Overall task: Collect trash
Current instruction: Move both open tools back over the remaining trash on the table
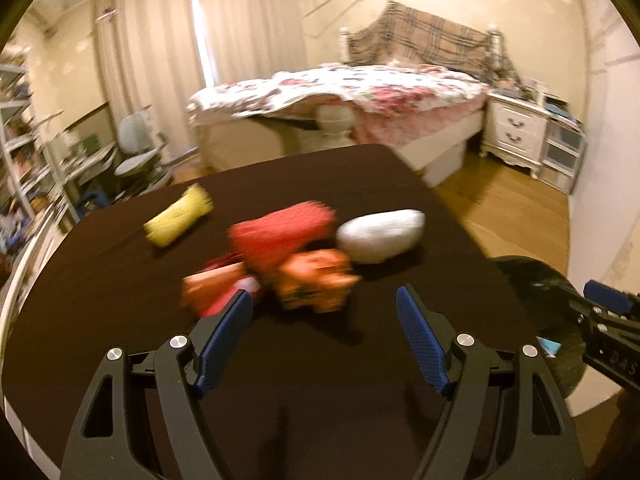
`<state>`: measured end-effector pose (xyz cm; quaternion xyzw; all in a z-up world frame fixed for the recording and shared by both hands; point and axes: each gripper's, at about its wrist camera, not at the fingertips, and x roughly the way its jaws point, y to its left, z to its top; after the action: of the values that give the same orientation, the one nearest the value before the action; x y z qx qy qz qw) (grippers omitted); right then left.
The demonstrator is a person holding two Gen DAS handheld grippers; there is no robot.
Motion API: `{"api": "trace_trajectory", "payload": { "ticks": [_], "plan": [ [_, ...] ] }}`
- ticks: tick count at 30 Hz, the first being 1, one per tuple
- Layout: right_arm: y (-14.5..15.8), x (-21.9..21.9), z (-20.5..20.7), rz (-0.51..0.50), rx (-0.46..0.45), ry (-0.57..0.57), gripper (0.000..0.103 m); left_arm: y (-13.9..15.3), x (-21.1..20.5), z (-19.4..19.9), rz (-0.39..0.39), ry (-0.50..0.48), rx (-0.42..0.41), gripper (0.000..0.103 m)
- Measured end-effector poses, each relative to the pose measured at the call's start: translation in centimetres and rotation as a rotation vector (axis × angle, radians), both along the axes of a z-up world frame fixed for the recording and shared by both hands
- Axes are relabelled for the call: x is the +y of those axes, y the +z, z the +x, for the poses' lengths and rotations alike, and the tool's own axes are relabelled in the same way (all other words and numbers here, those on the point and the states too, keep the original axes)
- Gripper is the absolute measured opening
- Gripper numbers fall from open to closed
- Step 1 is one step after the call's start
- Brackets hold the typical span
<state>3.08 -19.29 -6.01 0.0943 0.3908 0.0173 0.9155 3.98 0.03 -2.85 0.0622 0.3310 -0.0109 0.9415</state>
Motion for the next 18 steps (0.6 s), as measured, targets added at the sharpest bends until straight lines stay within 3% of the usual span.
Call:
{"api": "trace_trajectory", "payload": {
  "ticks": [10, 18],
  "plan": [
    [-0.3, 9.0, 1.8, -0.042, 0.027, 0.205, 0.060, -1.0, 6.8, -0.7, -0.024, 0.139, 0.035, 0.071],
    [-0.7, 13.0, 4.5, -0.080, 0.042, 0.271, 0.060, -1.6, 9.7, -1.2, -0.049, 0.193, 0.056, 0.071]
  ]
}}
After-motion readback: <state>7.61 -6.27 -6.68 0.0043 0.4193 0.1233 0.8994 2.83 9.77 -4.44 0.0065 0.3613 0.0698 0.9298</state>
